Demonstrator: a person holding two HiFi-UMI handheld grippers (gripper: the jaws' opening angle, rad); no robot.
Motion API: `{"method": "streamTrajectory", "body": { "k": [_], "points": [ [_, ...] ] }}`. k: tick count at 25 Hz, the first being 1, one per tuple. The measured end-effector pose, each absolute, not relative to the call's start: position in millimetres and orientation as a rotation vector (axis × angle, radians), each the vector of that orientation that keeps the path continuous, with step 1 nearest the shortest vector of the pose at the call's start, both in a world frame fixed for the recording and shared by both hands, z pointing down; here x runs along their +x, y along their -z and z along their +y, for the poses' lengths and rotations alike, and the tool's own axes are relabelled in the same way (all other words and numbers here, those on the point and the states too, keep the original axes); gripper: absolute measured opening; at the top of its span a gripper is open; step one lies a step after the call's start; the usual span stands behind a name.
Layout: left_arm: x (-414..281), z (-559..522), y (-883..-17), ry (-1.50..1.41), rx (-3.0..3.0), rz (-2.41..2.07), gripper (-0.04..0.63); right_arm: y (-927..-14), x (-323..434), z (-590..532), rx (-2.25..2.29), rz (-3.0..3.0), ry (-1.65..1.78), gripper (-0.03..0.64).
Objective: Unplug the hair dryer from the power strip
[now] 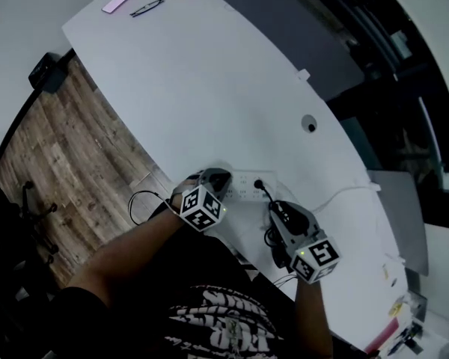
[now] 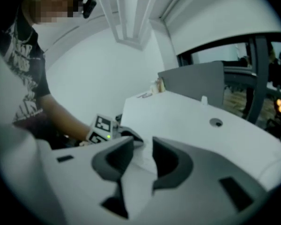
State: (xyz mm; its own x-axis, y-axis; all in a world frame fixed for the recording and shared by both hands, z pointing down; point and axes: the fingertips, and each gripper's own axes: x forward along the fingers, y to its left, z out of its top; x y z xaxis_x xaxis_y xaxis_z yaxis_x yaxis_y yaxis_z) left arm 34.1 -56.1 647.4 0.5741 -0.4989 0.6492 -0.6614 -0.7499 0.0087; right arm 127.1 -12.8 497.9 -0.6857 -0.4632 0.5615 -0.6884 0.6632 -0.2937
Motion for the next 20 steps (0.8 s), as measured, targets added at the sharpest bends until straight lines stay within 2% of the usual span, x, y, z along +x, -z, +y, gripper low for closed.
{"method": "streamTrajectory", "body": {
  "k": [4, 8, 12, 20],
  "points": [
    [25, -61, -622, -0.849, 2.658, -1.002, 0.028, -481, 131, 10, 1.042, -2.555, -0.668, 0.119],
    [-3, -60, -524, -0.523, 2.731, -1.182, 0.028, -451, 143, 23, 1.194, -2.595, -0.523, 0.047],
    [-28, -46, -403, -0.144, 2.68, -1.31, 0.028, -392, 146, 29, 1.314, -2.677, -0.277, 0.044],
    [-28, -31, -269, 0.21, 2.683, -1.359, 0.028, -311, 151, 40, 1.452, -2.771, -0.052, 0.043]
  ]
}}
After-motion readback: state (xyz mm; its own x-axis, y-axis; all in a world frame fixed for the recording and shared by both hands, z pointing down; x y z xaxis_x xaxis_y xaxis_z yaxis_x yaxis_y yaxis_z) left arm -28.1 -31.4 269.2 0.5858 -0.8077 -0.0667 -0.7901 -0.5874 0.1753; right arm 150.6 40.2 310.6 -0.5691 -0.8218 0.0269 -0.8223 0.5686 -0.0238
